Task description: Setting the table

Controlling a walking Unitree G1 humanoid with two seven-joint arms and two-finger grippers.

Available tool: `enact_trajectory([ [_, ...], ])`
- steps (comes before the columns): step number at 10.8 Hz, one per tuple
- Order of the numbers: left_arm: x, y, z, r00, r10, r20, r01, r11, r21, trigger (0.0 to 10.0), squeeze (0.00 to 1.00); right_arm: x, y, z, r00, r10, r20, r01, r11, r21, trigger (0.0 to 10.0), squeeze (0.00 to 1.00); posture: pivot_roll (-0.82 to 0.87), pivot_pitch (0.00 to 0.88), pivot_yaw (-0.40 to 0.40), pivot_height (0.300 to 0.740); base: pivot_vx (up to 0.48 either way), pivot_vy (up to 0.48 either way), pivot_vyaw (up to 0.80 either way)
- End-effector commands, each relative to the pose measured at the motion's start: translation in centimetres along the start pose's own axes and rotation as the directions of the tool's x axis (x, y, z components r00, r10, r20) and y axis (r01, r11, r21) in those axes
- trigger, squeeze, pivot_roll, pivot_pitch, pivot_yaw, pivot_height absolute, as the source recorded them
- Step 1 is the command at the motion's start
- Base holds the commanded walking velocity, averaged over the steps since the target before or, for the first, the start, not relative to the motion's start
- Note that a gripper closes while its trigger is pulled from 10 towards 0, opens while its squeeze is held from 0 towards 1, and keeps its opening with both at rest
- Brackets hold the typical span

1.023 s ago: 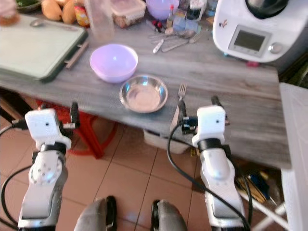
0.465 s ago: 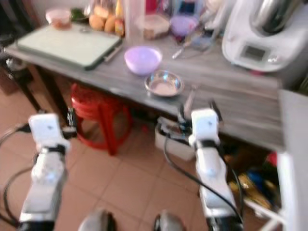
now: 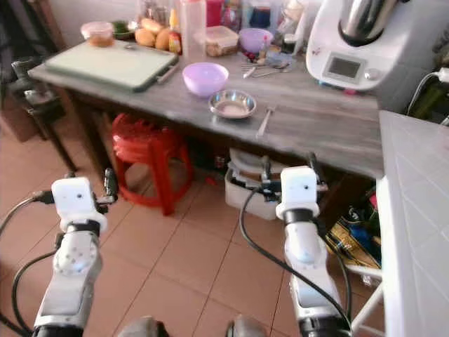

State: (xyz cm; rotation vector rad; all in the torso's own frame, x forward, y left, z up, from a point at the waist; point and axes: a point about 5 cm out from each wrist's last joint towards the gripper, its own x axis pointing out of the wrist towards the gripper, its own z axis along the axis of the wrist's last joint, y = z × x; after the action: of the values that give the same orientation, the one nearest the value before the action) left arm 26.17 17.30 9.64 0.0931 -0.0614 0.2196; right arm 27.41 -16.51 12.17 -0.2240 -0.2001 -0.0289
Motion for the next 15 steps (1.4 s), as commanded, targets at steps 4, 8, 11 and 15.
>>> enact_trajectory([
  [4, 0.6, 0.3, 0.8, 0.999, -0.029, 0.034, 0.028, 0.999, 0.023, 10.0, 0.0, 2.0, 0.3, 1.5, 0.998, 0.019, 0.06, -0.019, 1.0, -0.001, 10.0, 0.0, 0.0, 0.066, 0.008, 0.74, -0.076, 0.0, -0.31],
  [8, -0.6, -0.6, 1.0, 0.995, -0.092, 0.046, 0.092, 0.996, 0.001, 10.0, 0.0, 1.3, 0.8, 1.5, 0.997, 0.045, 0.056, -0.046, 0.999, 0.007, 10.0, 0.0, 0.0, 0.104, -0.011, 0.74, 0.0, -0.241, -0.35],
  [11, -0.8, -0.4, 1.3, 0.994, -0.099, 0.048, 0.099, 0.995, -0.006, 10.0, 0.0, 1.3, 0.8, 1.6, 0.997, 0.059, 0.05, -0.059, 0.998, 0.012, 10.0, 0.0, 0.0, 0.125, -0.013, 0.74, 0.0, -0.425, -0.21],
  [15, -0.9, -0.7, 1.5, 0.992, -0.116, 0.043, 0.117, 0.993, -0.006, 10.0, 0.0, 1.8, 0.7, 2.1, 0.997, 0.053, 0.056, -0.054, 0.998, 0.018, 10.0, 0.0, 0.0, 0.131, -0.005, 0.74, 0.0, -0.469, 0.0],
])
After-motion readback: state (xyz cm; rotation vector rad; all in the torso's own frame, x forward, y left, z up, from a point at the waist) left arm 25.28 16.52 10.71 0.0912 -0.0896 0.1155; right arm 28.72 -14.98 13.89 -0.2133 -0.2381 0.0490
